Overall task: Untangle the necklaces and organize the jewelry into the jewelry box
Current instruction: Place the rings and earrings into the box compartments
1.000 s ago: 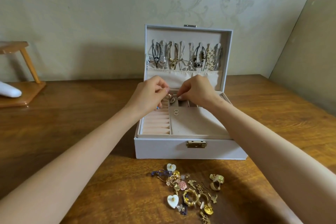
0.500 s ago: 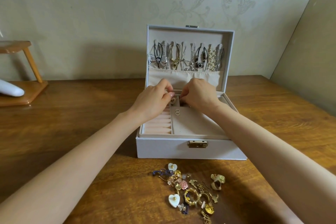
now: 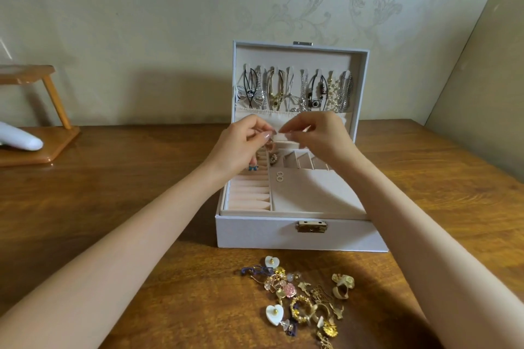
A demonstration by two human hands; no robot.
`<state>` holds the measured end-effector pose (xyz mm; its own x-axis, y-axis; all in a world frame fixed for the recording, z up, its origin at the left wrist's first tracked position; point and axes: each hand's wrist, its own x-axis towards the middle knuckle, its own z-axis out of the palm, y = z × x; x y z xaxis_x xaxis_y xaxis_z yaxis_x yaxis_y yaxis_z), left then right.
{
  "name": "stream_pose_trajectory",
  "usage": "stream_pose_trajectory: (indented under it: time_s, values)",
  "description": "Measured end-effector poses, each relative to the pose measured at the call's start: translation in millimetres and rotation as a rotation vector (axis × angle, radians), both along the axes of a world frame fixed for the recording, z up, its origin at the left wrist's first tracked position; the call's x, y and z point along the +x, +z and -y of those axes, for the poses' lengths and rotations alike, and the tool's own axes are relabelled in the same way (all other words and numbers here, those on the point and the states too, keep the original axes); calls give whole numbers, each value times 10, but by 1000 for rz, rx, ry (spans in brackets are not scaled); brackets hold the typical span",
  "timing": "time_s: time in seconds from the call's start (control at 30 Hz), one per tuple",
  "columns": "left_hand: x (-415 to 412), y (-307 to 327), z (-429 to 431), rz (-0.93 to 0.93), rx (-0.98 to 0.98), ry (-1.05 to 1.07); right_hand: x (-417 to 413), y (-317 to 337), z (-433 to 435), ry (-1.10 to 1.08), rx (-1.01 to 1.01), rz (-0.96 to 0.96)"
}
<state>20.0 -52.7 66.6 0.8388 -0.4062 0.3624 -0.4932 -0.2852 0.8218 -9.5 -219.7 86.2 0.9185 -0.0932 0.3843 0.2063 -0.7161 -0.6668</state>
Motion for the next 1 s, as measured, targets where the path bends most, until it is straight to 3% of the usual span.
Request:
stream_pose_trajectory:
  time_s: [0.07,0.13,0.23,0.4,0.53,0.6,0.73,1.0]
  values:
    - [3,22,-19,-87,-102,3,-56,63,-2,162,276,-78]
    - [3,35,-22,-145,-154,6,-83,88,3,305,425,-201]
    - [-16,44,-3,-204,-193,4,-75,61,16,357,448,-238]
    - [-31,50,-4,-312,-273,-44,-71,9,-22,329,396,-141]
    - [-31,83,-24,-406,-312,-167,-60,14,-3,258,423,-142]
    - [-36,81,-22,-335,-215,-179,-52,16,31,217,422,-172]
    - [0,-5,-10,-21,38,-11,-43,-8,64,208,402,-217]
    - [-29,-57,56,130,110,-22,-42,-23,61,170,517,-268]
